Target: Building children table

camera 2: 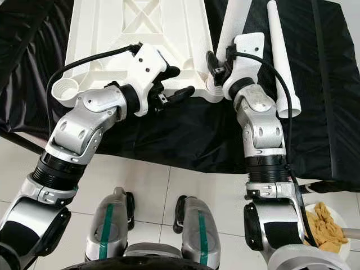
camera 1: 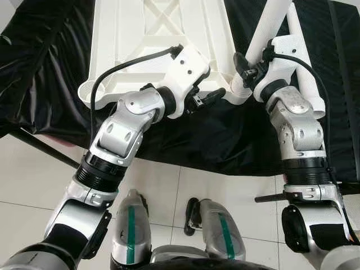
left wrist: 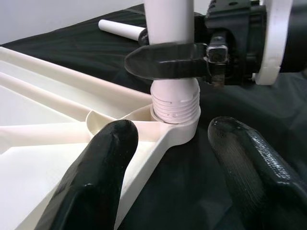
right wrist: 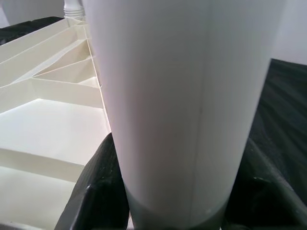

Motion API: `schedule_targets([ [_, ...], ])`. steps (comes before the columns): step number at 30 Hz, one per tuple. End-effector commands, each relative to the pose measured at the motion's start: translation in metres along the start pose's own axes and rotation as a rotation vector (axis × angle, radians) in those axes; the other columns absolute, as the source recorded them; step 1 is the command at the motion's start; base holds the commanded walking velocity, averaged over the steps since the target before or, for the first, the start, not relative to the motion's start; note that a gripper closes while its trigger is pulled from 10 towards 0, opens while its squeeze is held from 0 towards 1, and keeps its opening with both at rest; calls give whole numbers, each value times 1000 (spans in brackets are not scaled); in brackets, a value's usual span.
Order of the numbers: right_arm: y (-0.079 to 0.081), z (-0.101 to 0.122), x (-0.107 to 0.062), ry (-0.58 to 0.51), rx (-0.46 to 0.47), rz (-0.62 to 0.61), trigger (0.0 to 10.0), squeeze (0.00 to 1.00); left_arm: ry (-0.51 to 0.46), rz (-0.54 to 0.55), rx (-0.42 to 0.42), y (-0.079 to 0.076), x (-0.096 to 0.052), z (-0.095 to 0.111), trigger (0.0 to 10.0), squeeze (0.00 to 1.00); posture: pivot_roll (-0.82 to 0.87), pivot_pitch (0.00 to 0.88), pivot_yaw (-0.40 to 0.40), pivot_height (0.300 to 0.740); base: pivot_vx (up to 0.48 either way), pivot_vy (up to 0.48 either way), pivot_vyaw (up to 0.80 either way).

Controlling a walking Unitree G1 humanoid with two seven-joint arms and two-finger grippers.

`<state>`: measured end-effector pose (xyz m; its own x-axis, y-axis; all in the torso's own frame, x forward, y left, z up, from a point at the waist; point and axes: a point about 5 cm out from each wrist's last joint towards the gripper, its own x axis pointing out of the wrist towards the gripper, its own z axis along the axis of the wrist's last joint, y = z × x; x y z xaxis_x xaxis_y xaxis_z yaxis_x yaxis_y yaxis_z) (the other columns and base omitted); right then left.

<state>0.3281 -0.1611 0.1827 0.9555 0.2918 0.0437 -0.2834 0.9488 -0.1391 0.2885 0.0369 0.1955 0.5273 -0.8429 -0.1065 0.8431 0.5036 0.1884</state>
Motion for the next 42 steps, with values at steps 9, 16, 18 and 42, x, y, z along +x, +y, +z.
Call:
schedule_targets([
  [9, 5, -23, -14, 69, -16, 69, 10000, 0, 8, 21, -4, 1, -4, 3, 10000, 0, 80, 84, -40, 740, 0, 0, 0],
  [16, 6, -33, -21, 99, -24, 96, 10000, 0, 12, 32, -1, 4, -7, 5, 10000, 0, 80, 92, -35, 740, 0, 0, 0],
  [18, 6, -34, -21, 103, -23, 94, 10000, 0, 11, 35, 0, 5, -8, 6, 10000, 0, 81, 94, -35, 740, 0, 0, 0],
  [42, -7, -37, -11, 159, 187, 19, 10000, 0, 2, 62, 16, 10, -10, 13, 10000, 0, 89, 95, -33, 740, 0, 0, 0],
])
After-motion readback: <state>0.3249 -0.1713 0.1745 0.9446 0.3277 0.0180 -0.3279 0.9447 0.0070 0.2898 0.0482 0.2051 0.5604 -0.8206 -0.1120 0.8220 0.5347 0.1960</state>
